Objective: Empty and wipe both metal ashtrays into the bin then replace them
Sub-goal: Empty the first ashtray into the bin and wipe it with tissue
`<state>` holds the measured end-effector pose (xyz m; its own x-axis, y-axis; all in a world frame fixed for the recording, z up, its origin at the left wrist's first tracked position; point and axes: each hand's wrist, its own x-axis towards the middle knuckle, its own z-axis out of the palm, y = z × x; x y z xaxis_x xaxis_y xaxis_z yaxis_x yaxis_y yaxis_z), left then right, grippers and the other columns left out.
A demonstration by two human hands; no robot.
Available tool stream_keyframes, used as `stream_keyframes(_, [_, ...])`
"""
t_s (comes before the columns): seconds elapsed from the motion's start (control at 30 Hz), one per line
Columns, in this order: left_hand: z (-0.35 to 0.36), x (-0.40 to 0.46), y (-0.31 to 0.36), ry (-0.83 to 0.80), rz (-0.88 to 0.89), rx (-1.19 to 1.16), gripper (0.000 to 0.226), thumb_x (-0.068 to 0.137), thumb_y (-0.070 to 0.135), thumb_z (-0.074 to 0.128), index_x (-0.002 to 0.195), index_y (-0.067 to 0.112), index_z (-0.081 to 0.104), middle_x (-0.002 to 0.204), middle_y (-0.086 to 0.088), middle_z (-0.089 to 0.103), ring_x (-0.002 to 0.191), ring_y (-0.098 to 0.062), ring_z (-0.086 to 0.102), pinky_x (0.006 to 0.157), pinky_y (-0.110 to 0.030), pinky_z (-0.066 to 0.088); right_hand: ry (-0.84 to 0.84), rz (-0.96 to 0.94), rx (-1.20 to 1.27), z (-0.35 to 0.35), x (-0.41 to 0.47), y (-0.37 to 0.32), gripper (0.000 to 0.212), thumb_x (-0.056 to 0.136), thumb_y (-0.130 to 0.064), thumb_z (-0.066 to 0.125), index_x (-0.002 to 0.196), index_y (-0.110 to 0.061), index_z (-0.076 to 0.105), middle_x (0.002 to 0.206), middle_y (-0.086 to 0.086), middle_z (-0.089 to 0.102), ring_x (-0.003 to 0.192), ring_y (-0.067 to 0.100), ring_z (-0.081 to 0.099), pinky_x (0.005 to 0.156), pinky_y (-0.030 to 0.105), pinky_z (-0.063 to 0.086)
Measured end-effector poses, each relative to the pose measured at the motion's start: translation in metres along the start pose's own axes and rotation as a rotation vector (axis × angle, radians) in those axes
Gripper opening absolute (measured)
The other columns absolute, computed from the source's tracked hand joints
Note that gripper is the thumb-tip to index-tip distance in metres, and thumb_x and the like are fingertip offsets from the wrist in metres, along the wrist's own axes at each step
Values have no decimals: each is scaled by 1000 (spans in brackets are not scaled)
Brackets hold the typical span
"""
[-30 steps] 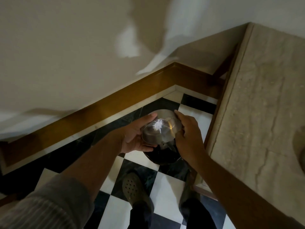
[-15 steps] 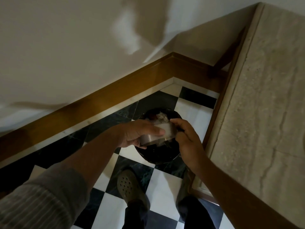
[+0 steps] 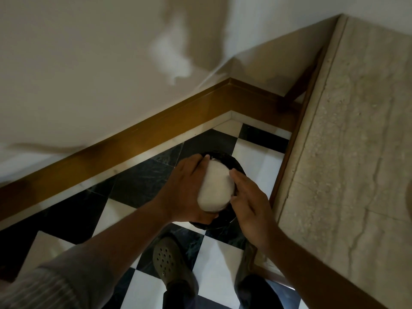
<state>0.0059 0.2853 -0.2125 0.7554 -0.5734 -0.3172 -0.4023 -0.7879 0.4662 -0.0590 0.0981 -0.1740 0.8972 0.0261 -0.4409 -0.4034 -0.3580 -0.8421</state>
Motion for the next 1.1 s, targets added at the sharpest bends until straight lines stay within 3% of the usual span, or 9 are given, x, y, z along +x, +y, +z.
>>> stream_keyframes(0.07, [1,-1,-1,37,12,-5,132,52,81,68,152,4,27,153,-15,34,136,-26,32,114,-29,19,-61,-153,-178,-1,-3,5,72,89,-41,39,150,-4,27,159,11,24,144,17,29,106,2,26])
stream_keyframes(0.2, [1,-1,-5,77,92,26,129,53,80,69,147,-2,35,148,-21,41,132,-31,40,117,-35,26,-168,-551,-718,-12,-2,9,82,96,-57,37,150,2,22,161,21,11,150,31,11,117,39,30])
stream_keyframes(0.27, [-2,1,-8,28,138,36,129,53,79,70,149,2,31,149,-20,40,134,-34,41,114,-48,37,-204,-652,-856,-20,1,1,93,90,-68,39,148,3,24,160,23,14,150,34,12,116,44,31])
stream_keyframes(0.37, [-8,8,-12,-30,222,62,129,53,79,70,150,8,26,151,-17,36,136,-33,37,116,-48,33,-232,-758,-979,-30,7,-4,99,87,-73,39,147,4,25,158,25,17,149,36,13,119,43,24])
stream_keyframes(0.53, [-23,25,-21,-25,269,123,127,51,74,74,147,4,31,146,-18,42,130,-31,43,108,-43,41,-420,-687,-1206,-27,18,1,114,76,-85,37,148,3,27,157,25,22,147,35,14,117,48,27])
stream_keyframes(0.63, [-27,26,-29,-24,291,124,126,52,74,74,147,5,28,146,-19,43,129,-33,46,105,-47,44,-420,-699,-1198,-24,20,-2,114,76,-86,33,149,2,22,158,24,19,148,36,15,120,47,19])
stream_keyframes(0.83, [-36,22,-28,-6,342,187,129,49,74,76,145,0,34,143,-22,46,125,-34,48,106,-44,44,-473,-757,-1184,-27,12,-1,112,77,-85,33,147,3,30,158,24,21,148,34,18,119,48,24])
stream_keyframes(0.9, [-34,20,-27,-19,353,187,129,49,74,75,145,0,34,142,-21,46,125,-34,49,105,-46,45,-487,-759,-1173,-30,12,-2,113,76,-85,35,147,2,29,158,23,20,147,34,18,116,51,30])
stream_keyframes(1.1, [-26,15,-26,-48,336,182,128,51,76,72,147,2,33,144,-18,44,127,-31,46,107,-42,41,-555,-750,-1164,-32,18,-1,117,75,-86,36,150,2,18,160,23,10,149,35,9,118,52,25])
